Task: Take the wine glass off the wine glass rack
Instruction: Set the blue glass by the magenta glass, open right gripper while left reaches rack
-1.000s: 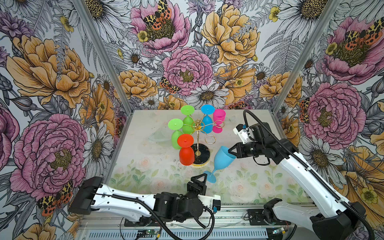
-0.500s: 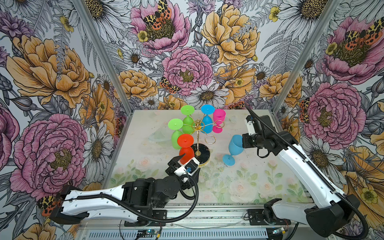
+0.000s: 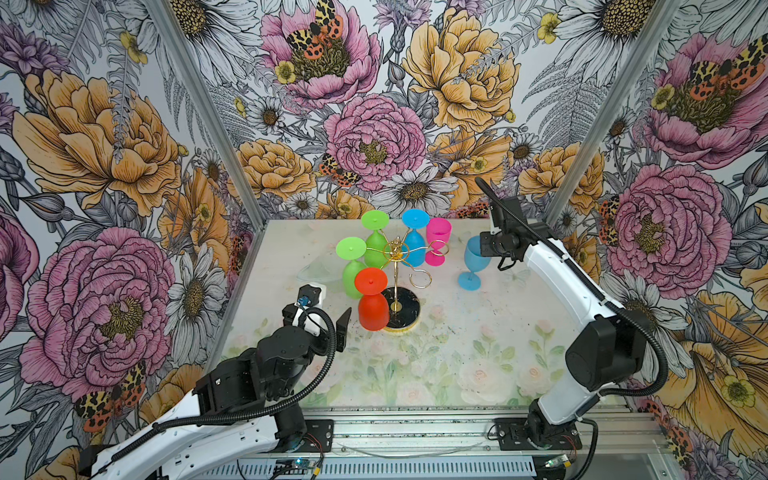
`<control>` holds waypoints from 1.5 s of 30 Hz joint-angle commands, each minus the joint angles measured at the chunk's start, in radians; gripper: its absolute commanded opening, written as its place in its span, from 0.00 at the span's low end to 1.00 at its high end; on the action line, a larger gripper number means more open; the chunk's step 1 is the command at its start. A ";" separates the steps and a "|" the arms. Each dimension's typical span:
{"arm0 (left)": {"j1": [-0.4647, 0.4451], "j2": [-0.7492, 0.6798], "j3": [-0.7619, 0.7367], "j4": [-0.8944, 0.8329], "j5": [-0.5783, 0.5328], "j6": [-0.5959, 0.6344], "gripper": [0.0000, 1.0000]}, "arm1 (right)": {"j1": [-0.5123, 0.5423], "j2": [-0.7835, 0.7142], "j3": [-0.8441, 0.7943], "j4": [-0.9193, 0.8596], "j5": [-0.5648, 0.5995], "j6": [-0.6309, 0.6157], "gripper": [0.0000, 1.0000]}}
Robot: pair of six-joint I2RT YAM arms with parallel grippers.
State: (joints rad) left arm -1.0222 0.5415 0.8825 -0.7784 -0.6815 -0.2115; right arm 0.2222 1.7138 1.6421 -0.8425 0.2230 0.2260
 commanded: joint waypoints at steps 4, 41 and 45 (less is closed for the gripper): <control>0.189 0.031 -0.017 -0.025 0.187 -0.066 0.88 | -0.025 0.149 0.155 0.071 0.029 -0.030 0.00; 0.733 0.011 -0.121 0.119 0.637 -0.091 0.90 | -0.040 0.468 0.457 0.086 -0.021 -0.050 0.00; 0.745 0.010 -0.123 0.122 0.653 -0.092 0.90 | -0.038 0.474 0.458 0.086 -0.022 -0.051 0.00</control>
State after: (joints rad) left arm -0.2890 0.5625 0.7734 -0.6910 -0.0624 -0.2897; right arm 0.1883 2.1723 2.0659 -0.7723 0.2108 0.1886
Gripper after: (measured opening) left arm 0.904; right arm 0.050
